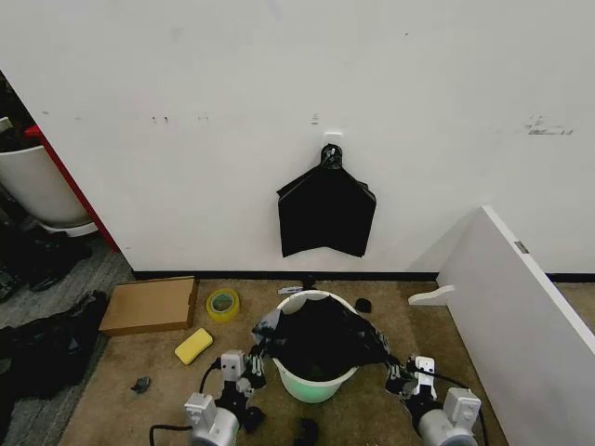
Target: Place the garbage bag over the trash bin.
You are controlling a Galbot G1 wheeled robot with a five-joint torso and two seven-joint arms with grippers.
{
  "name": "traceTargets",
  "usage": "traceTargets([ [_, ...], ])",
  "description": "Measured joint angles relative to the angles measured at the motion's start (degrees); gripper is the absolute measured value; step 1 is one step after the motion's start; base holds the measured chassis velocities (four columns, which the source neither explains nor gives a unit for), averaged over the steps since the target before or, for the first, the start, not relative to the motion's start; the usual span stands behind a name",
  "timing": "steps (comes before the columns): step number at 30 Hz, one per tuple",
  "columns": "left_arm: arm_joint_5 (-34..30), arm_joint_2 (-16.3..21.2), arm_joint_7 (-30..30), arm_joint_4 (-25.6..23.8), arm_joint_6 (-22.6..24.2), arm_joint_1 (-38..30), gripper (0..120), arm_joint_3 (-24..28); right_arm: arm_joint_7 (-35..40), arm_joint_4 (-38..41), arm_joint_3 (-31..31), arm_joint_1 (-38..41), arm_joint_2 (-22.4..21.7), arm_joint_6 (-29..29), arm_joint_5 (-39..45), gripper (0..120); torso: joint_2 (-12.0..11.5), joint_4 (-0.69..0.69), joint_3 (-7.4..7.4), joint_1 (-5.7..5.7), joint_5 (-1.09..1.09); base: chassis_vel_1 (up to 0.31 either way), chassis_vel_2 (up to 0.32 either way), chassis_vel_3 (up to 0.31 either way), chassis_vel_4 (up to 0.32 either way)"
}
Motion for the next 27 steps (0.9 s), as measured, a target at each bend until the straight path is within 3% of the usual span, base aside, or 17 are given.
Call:
traceTargets([
  [5, 0.9, 0.5, -0.3, -3.2, 0.9, 3.4, 0, 0.0, 1.5, 2.0, -0.4, -1.2, -0.5, -4.9, -0.1, 0, 0.0, 0.0, 0.0, 0.0, 0.01, 0.0, 0.0, 0.0, 0.0],
  [19, 3.0, 3.9, -1.1, -5.6, 1.6, 9.0, 0, -0.8, 3.9, 4.2, -1.7, -1.6, -1.6, -12.7, 0.7, 0, 0.0, 0.01, 0.0, 0.0, 0.0, 0.0, 0.0, 0.0, 0.0],
  [27, 2.0, 3.9, -1.6, -2.1, 2.3, 7.3, 0, -0.9, 4.2, -1.1, -2.7, 0.8, -1.3, -13.4, 0.1, 0, 0.0, 0.0, 0.01, 0.0, 0.01, 0.0, 0.0, 0.0, 0.0],
])
